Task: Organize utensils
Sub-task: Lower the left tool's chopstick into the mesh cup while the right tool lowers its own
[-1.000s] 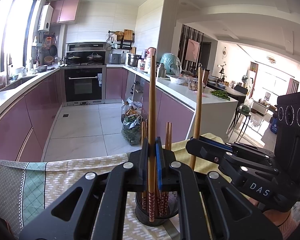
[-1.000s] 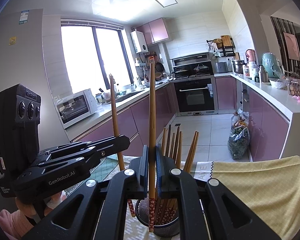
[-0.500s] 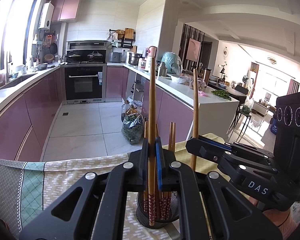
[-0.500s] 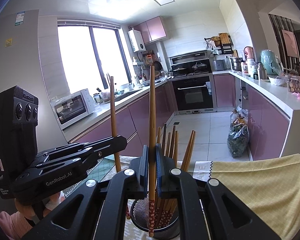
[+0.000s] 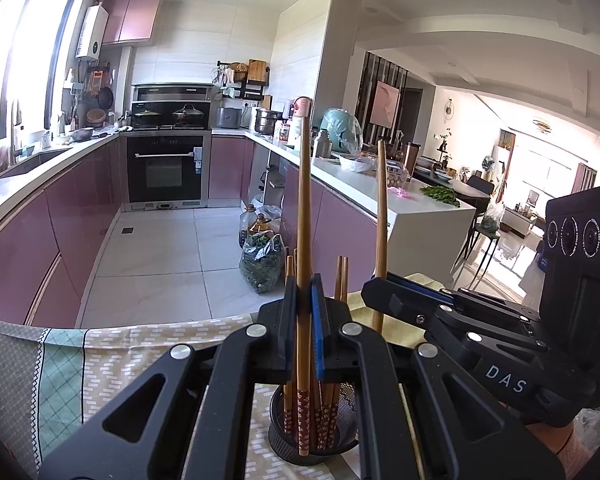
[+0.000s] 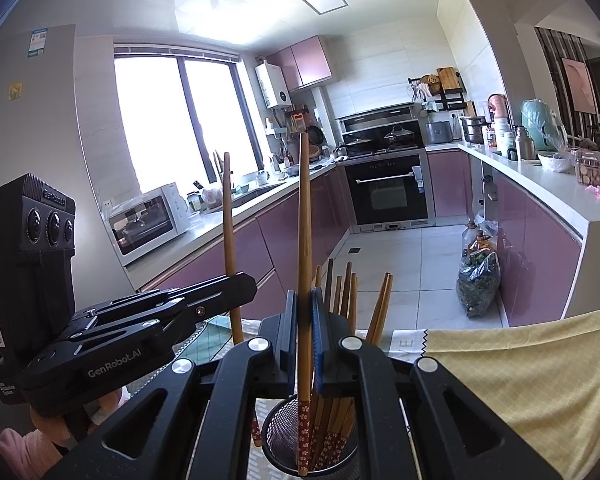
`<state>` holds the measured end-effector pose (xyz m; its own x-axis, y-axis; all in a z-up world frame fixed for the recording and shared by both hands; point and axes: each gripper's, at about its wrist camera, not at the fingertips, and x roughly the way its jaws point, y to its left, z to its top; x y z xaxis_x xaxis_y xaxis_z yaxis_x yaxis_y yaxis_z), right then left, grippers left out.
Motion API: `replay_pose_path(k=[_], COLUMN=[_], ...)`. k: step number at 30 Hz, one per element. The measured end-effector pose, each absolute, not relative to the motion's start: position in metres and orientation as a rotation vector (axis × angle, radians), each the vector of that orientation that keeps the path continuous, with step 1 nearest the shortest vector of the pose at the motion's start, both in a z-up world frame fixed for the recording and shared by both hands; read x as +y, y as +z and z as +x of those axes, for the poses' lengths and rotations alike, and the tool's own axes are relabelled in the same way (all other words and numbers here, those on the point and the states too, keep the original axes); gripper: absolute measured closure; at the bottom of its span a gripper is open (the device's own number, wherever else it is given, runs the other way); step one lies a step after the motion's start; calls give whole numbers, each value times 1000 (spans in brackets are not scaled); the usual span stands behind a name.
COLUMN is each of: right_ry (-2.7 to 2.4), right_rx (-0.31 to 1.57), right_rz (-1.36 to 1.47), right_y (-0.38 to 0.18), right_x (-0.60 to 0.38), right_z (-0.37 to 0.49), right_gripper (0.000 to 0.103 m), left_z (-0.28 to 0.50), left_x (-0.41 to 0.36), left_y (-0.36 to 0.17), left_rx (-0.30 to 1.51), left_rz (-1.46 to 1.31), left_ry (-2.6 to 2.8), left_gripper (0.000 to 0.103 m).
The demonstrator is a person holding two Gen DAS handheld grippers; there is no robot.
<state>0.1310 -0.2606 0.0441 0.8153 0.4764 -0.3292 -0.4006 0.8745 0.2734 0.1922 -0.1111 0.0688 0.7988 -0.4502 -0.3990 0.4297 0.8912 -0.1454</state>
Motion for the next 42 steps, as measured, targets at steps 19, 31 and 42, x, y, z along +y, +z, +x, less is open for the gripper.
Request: replay_pose_path(k=[19,31,42], right_ry=[467,465,463], right_rx=[422,438,454], right_rz=[197,195,206], right_y=[40,34,26], right_x=[-260,-258,-261], right_z=[140,145,149], right_gripper=[97,97,97], left_z=[195,196,198], left_x=[-112,-115,-118], left_y=[68,66,64], left_rx=[435,458,479], left_rz=[-55,-51,-36], left_ry=[-480,-481,-477], left_gripper=[96,96,96])
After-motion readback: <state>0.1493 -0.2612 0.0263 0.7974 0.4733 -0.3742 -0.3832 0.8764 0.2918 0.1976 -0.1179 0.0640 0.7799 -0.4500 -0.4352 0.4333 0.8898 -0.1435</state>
